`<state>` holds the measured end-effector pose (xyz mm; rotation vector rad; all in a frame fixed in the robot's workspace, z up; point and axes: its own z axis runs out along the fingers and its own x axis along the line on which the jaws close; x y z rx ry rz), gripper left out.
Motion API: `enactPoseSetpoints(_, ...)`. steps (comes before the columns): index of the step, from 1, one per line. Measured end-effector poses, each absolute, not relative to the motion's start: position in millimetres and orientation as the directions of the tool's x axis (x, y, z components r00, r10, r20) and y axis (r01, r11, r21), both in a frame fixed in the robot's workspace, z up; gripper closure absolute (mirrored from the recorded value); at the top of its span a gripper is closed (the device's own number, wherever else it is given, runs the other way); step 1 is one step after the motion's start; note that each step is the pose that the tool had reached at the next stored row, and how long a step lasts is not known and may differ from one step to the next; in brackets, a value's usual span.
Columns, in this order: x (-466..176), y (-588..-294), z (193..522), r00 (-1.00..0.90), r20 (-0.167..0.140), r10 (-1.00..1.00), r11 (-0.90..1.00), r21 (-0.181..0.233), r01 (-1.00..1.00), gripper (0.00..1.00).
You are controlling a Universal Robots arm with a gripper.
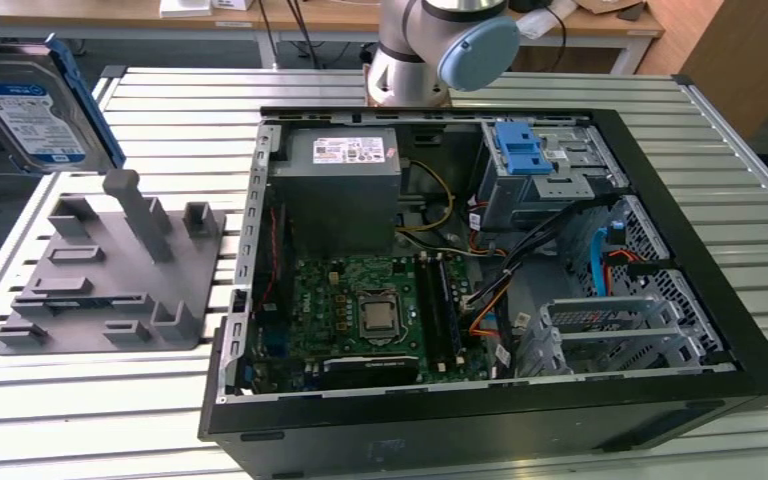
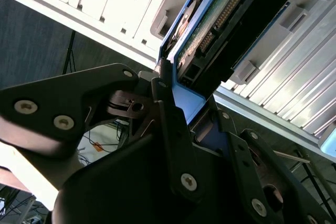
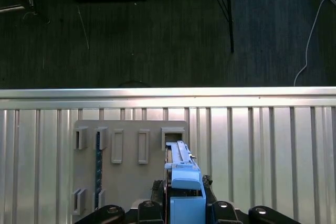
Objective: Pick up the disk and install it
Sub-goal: 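Pick up the disk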
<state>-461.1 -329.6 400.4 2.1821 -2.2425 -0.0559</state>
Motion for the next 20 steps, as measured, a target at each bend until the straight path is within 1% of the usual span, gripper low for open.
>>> enactPoseSetpoints(20,-457.2,-329.5,401.4,-0.028,-0.016,-0.999,0.027,0.035,-0.999,0.64)
